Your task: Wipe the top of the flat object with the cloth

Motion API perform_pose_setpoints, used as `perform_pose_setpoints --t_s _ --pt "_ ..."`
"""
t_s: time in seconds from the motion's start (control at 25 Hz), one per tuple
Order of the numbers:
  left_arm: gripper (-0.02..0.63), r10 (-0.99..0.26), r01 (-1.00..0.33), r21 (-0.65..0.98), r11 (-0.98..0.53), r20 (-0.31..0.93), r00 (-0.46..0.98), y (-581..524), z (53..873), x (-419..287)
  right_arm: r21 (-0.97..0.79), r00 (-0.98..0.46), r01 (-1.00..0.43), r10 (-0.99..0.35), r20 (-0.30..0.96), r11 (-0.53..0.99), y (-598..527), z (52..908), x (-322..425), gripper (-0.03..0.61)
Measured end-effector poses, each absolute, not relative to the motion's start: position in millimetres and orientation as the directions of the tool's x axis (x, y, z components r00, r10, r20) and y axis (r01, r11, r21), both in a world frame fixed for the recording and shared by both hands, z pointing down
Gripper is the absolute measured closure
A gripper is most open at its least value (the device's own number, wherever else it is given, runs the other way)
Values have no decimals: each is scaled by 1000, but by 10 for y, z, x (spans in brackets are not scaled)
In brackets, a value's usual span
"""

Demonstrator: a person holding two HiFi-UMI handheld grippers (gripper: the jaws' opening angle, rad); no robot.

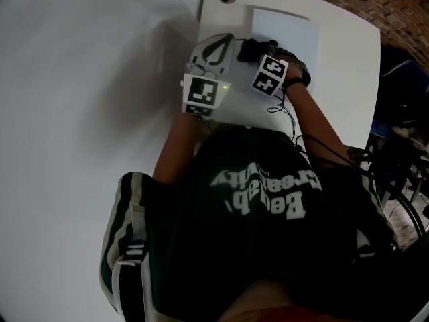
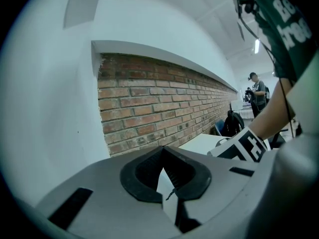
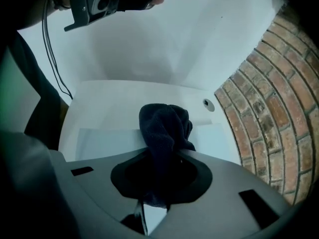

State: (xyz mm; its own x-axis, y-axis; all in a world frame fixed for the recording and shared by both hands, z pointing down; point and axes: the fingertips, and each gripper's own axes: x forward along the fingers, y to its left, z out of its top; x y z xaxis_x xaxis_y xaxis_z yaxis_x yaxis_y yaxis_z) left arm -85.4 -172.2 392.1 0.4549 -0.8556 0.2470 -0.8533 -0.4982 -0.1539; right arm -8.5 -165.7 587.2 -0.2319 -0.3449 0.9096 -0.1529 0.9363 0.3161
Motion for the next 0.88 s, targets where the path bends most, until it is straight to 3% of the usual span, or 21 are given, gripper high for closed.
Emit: perform_pose_setpoints --t_s 0.28,0.88 --pt "617 -839 -833 -160 -530 245 486 -1718 3877 -720 306 -195 -166 -336 922 937 -1641 5794 211 520" --pt "617 -783 -777 -139 -614 228 579 -1750 3891 -255 353 -10 -439 -397 918 826 -1657 5769 1865 520"
